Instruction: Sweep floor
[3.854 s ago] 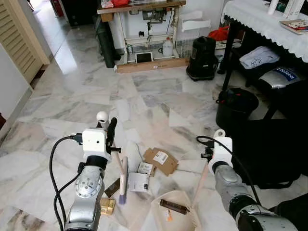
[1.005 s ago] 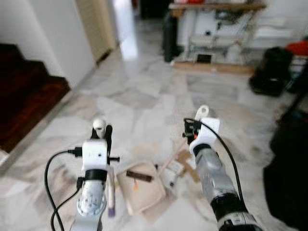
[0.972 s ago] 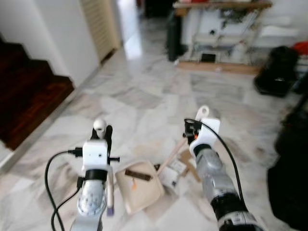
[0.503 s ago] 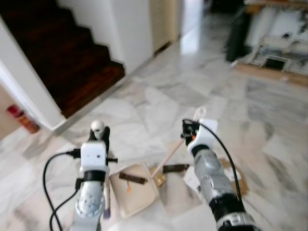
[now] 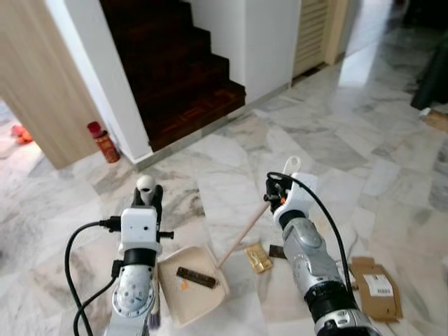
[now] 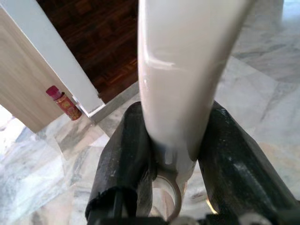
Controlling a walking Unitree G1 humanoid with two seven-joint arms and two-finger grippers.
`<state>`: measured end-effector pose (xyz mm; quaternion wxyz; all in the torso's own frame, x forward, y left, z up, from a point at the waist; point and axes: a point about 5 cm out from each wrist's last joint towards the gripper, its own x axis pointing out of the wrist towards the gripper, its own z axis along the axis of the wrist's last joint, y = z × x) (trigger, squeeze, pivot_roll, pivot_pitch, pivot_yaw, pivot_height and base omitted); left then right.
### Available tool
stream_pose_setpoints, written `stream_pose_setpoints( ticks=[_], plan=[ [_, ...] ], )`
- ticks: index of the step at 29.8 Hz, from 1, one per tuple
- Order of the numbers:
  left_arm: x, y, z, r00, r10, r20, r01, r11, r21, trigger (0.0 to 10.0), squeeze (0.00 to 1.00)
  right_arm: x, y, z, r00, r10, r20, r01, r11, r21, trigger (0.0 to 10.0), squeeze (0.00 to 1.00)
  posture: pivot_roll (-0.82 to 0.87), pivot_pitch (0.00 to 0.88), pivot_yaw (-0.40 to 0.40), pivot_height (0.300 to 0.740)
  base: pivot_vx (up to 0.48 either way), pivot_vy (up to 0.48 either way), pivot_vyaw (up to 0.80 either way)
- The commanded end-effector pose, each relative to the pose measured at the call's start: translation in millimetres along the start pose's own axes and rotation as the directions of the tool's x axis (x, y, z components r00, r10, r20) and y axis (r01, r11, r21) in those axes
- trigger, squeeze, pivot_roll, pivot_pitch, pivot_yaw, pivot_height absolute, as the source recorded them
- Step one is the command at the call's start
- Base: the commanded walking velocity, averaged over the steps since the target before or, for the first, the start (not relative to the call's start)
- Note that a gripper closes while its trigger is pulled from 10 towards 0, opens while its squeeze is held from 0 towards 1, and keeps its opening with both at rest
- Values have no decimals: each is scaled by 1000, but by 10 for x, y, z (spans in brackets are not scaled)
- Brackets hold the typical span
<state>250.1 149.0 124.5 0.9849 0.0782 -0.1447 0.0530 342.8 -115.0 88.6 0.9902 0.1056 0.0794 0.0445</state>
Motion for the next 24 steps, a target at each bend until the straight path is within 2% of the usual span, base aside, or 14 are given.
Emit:
stream_pose_setpoints(
  ticks=[1, 24],
  plan=[
    [25, 31, 51, 1000, 7, 26, -7, 1000, 14, 10000, 0, 41, 102, 113, 999, 32, 44, -33, 999, 13, 10000, 0, -194, 0, 75, 740, 0, 356, 0],
    [34, 7, 59, 1000, 2, 25, -2, 1000, 9, 10000, 0, 52, 147, 101, 998, 62, 28, -62, 998, 1, 10000, 0, -190, 0, 67, 740, 0, 354, 0]
  ],
)
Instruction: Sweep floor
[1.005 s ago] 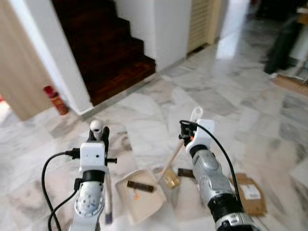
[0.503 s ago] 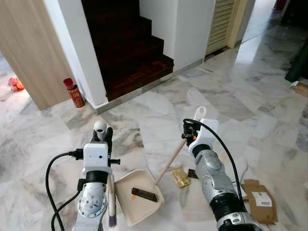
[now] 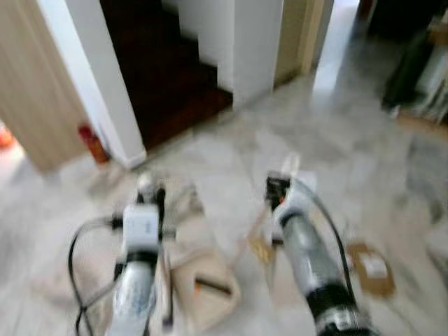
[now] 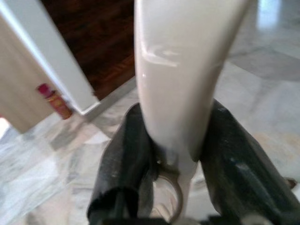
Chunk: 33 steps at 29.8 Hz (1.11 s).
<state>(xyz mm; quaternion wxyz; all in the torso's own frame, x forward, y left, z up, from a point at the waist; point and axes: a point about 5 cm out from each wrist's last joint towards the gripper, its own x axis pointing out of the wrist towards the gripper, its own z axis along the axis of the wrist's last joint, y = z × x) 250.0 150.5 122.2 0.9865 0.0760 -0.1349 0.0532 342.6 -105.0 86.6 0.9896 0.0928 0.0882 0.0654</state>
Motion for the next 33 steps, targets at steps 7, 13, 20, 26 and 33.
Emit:
stream_pose_setpoints(
  ticks=[7, 13, 20, 26, 33],
  plan=[
    [37, -2, 84, 999, 8, 42, -9, 1000, 13, 10000, 0, 34, 39, 134, 999, 25, 48, -26, 999, 19, 10000, 0, -189, 0, 65, 740, 0, 355, 433],
    [45, 2, 85, 999, 10, 41, -10, 1000, 13, 10000, 0, 38, 46, 131, 999, 25, 43, -26, 999, 18, 10000, 0, -188, 0, 66, 740, 0, 354, 800],
    [46, 2, 86, 999, 11, 39, -11, 1000, 16, 10000, 0, 36, 54, 113, 999, 30, 32, -30, 999, 25, 10000, 0, -186, 0, 66, 740, 0, 356, 528],
    [47, 1, 94, 999, 2, 45, -3, 1000, 21, 10000, 0, 36, 69, 103, 999, 33, 27, -34, 999, 27, 10000, 0, -185, 0, 70, 740, 0, 225, 0],
    [43, -39, 113, 998, -14, 55, 14, 1000, 15, 10000, 0, 34, 74, 87, 999, 39, 19, -39, 999, 35, 10000, 0, -184, 0, 72, 740, 0, 0, 0]
  ],
)
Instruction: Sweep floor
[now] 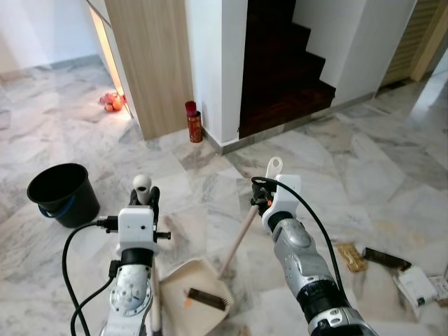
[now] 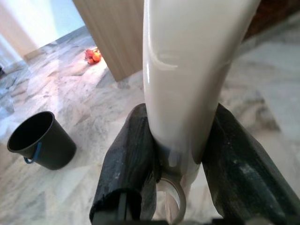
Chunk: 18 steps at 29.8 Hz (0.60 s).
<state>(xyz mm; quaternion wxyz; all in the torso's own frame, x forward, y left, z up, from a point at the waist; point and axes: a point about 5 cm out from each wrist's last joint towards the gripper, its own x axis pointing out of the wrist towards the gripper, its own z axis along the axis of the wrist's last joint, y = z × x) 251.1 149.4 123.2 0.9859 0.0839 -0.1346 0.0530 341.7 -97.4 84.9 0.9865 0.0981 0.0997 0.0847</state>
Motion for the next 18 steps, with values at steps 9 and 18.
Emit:
stream_pose_setpoints(
  ticks=[9, 18],
  plan=[
    [46, -35, 80, 999, -12, 29, 12, 1000, 8, 10000, 0, 24, 15, 131, 998, 13, 54, -13, 1000, 15, 10000, 0, -185, 0, 74, 740, 0, 0, 224],
    [48, -29, 76, 1000, -9, 24, 8, 1000, 16, 10000, 0, 26, 25, 125, 999, 21, 47, -22, 1000, 17, 10000, 0, -182, 0, 73, 740, 0, 0, 714]
  ],
)
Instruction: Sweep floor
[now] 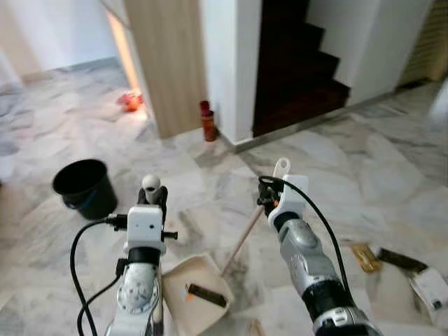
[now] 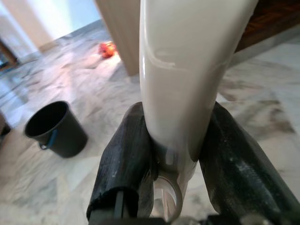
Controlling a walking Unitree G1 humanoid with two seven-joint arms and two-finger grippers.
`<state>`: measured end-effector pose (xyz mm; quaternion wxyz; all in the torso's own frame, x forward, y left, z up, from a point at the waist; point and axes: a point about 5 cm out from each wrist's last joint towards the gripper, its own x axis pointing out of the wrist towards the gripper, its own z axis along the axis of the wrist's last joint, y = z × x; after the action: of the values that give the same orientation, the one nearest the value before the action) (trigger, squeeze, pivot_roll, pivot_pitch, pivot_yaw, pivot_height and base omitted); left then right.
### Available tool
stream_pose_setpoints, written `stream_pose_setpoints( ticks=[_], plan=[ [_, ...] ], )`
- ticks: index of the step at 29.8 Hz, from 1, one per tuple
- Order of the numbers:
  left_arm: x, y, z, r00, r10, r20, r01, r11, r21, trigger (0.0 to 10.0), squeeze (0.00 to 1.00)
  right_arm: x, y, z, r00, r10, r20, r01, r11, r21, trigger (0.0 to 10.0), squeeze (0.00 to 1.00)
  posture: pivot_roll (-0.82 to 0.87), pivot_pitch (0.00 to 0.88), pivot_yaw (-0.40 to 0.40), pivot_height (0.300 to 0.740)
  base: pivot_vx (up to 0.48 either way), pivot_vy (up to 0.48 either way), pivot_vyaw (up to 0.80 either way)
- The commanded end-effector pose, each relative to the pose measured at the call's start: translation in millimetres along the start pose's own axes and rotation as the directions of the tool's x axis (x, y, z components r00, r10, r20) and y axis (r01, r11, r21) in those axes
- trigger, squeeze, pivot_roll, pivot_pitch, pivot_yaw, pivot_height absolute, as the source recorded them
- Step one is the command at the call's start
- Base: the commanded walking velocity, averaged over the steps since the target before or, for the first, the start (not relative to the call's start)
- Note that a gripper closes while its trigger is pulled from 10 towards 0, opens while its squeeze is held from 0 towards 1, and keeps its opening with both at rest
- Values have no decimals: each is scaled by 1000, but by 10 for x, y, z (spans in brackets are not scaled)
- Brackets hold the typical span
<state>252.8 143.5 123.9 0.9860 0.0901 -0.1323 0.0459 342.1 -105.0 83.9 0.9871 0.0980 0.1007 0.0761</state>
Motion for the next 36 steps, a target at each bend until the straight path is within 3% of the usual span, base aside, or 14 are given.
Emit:
stream_pose_setpoints(
  ticks=[1, 17, 21, 36],
  plan=[
    [34, 31, 62, 1000, 8, 27, -8, 1000, 5, 10000, 0, 33, 102, 120, 998, 38, 47, -39, 999, 16, 10000, 0, -182, 0, 73, 740, 0, 0, 513],
    [37, 30, 64, 1000, 10, 27, -10, 1000, 5, 10000, 0, 30, 140, 93, 997, 71, 31, -72, 997, 10, 10000, 0, -182, 0, 71, 740, 0, 0, 28],
    [38, 31, 66, 1000, 11, 27, -12, 1000, 4, 10000, 0, 29, 157, 97, 996, 83, 33, -83, 997, 0, 10000, 0, -182, 0, 71, 740, 0, 0, 755],
    [36, 34, 65, 1000, 12, 25, -12, 1000, 6, 10000, 0, 28, 180, 81, 995, 99, 23, -100, 995, 8, 10000, 0, -181, 0, 71, 740, 265, 0, 143]
  ],
)
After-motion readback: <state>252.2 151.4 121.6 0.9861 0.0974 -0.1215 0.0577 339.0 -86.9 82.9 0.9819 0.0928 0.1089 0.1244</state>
